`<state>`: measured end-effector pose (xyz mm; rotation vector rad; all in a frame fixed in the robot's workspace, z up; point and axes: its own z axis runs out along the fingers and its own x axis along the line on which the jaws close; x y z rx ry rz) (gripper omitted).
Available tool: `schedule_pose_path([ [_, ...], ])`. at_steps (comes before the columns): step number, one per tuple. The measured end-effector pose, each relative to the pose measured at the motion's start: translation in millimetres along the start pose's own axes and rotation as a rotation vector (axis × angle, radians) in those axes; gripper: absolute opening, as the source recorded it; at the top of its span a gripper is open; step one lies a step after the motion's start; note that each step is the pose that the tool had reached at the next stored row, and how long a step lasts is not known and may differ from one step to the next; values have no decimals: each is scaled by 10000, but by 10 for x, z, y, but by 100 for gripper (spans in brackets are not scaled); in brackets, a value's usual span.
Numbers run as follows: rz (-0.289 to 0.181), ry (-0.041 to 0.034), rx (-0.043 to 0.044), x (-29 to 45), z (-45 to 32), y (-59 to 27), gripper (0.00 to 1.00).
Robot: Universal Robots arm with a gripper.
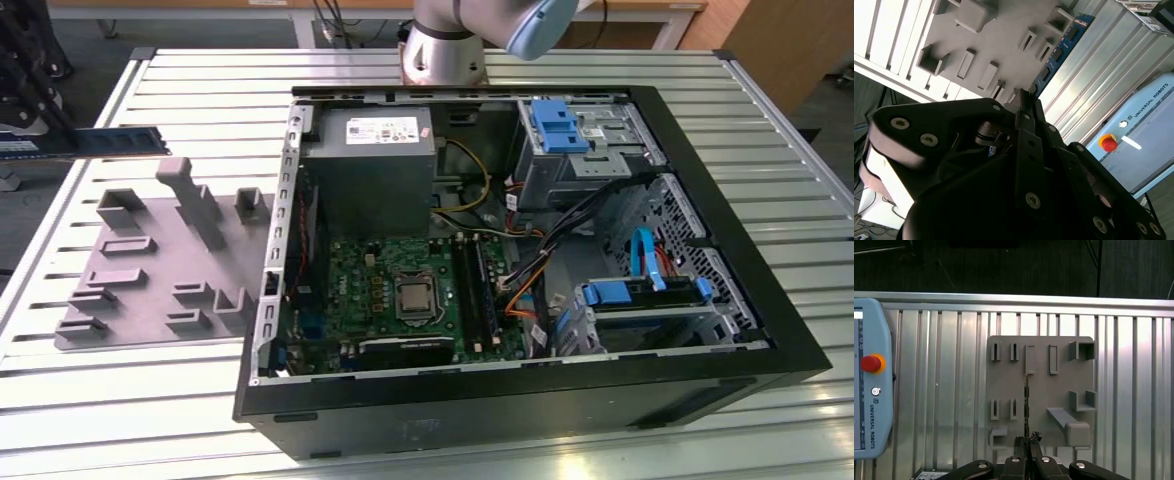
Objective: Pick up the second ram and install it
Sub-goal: 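Pick up the second ram and move it above second insertion slot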
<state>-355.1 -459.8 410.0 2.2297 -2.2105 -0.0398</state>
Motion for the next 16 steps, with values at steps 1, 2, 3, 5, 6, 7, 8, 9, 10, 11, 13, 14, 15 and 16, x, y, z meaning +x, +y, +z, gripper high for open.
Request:
schedule_pose_path([
  [1, 0, 0, 0, 0, 0, -7, 14],
  [2, 0, 0, 0, 0, 0, -13, 14],
  [3, -1, 0, 0, 0, 0, -19, 14],
  [5, 0, 0, 0, 0, -1, -33, 14],
  [6, 0, 0, 0, 0, -1, -42, 14],
  [7, -1, 0, 0, 1, -1, -53, 14],
  [8, 0, 0, 0, 1, -1, -65, 14],
  [9, -1, 0, 0, 1, -1, -79, 14],
  [10, -1, 0, 0, 1, -1, -92, 14],
  [11, -1, -1, 0, 1, -1, -104, 14],
  [13, -1, 0, 0, 1, -2, -126, 14],
  [14, -1, -1, 1, 1, -2, -134, 14],
  [15, -1, -1, 1, 1, -2, -141, 14],
  [16, 0, 0, 0, 1, -2, -149, 14],
])
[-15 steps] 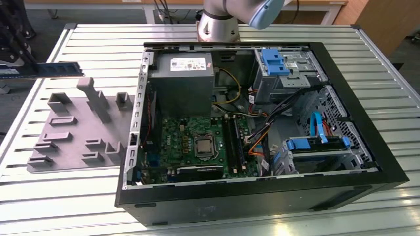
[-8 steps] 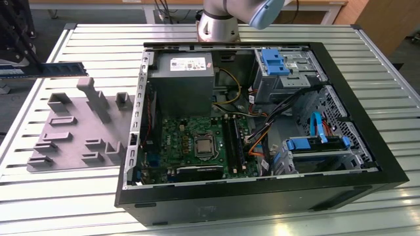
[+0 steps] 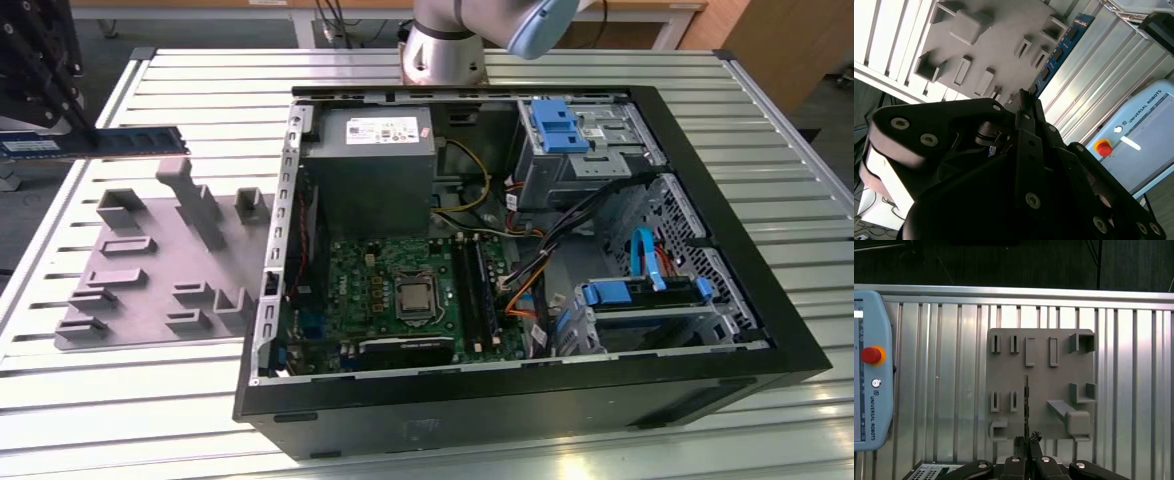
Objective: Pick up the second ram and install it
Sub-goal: 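Pick up the second ram and move it above second insertion slot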
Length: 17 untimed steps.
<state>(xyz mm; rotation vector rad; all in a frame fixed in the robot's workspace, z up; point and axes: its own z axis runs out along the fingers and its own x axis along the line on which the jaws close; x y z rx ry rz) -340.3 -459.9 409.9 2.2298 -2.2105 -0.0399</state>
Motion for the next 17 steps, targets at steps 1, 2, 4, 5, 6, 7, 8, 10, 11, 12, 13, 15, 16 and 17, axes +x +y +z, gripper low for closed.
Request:
schedule_pose_path([
  [1, 0, 0, 0, 0, 0, -8, 14],
  [2, 0, 0, 1, 0, 0, -16, 14],
  [4, 0, -1, 1, 0, 0, -33, 14],
  [5, 0, 0, 0, 0, -1, -42, 14],
  [6, 0, 0, 0, 0, -1, -50, 14],
  [7, 0, 0, 0, 0, -1, -55, 14],
  [8, 0, 0, 0, 0, -1, -60, 14],
  [10, 0, 0, 0, 0, -1, -71, 14],
  [11, 0, -1, 1, 1, -1, -78, 14],
  [12, 0, 0, 0, 1, -1, -83, 14],
  [13, 0, 0, 0, 1, -1, -89, 14],
  [15, 0, 0, 0, 1, -2, -99, 14],
  [16, 0, 0, 0, 1, -1, -105, 14],
  [17, 0, 0, 0, 1, -2, -111, 14],
])
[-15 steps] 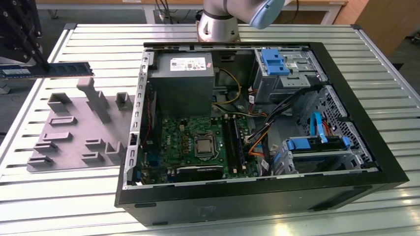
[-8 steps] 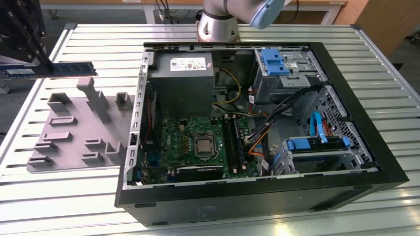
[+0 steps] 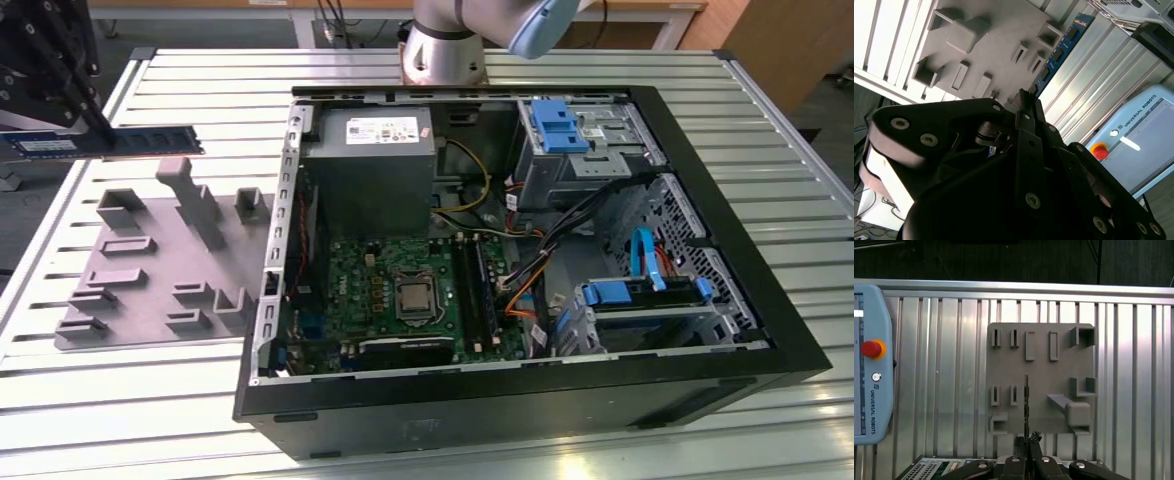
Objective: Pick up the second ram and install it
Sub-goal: 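Pick up the second ram and move it above second insertion slot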
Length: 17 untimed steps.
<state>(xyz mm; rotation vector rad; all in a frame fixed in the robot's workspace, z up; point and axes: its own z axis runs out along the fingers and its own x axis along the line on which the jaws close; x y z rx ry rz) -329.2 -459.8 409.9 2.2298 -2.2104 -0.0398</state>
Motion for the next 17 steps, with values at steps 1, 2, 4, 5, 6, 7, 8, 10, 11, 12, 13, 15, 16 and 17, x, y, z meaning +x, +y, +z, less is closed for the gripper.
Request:
schedule_pose_path([
  [1, 0, 0, 1, 0, 0, -6, 14],
  [2, 1, -1, 1, 0, 0, -11, 14],
  [4, 0, 0, 0, 0, 0, -21, 14],
  [5, 0, 0, 0, 0, 0, -26, 14],
  [6, 0, 0, 0, 0, 0, -31, 14],
  [7, 0, -1, 1, 0, 0, -37, 14],
  [8, 0, 0, 0, 0, 0, -42, 14],
  [10, 0, 0, 0, 1, 0, -52, 14],
  [11, 0, -1, 0, 1, 0, -58, 14],
  [12, 0, 0, 0, 1, 0, -64, 14],
  [13, 0, -1, 0, 1, 0, -70, 14],
  [15, 0, -1, 1, 1, 0, -83, 14],
  [16, 0, 0, 0, 1, -1, -90, 14],
  [17, 0, -1, 0, 1, -1, -97, 14],
])
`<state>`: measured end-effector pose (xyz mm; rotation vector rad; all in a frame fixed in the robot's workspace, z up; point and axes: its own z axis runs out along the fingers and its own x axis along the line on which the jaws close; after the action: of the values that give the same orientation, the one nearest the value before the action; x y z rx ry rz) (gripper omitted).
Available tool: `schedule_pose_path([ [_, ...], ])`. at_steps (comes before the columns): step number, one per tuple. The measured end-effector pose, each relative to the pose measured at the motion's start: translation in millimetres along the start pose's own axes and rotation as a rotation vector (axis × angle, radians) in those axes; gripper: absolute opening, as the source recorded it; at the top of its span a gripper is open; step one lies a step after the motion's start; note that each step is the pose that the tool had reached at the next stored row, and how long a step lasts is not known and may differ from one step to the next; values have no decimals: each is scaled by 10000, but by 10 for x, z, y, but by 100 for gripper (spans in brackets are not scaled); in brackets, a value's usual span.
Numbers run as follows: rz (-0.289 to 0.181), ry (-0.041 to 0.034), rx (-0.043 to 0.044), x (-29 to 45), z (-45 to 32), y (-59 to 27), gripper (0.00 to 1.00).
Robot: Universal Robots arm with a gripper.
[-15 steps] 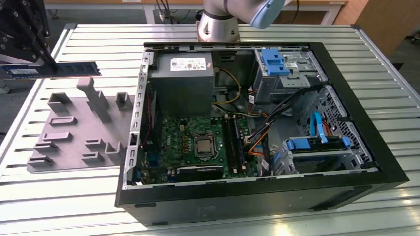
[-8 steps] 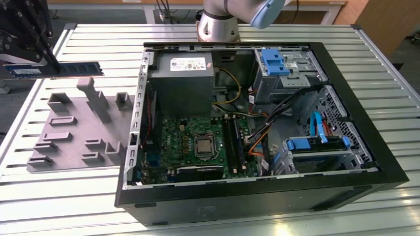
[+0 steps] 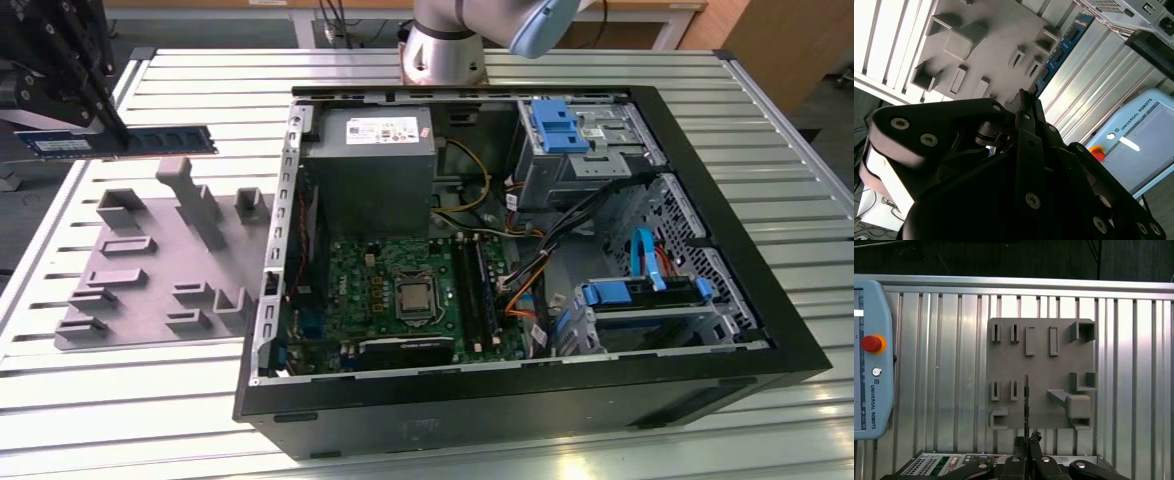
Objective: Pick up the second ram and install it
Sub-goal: 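Pick up the second ram and move it above second insertion slot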
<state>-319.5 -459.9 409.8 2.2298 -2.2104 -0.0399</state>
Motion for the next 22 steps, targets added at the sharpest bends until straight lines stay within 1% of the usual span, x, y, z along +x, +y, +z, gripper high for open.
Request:
schedule_pose_path([
  [22, 0, 0, 0, 1, -2, -147, 14],
])
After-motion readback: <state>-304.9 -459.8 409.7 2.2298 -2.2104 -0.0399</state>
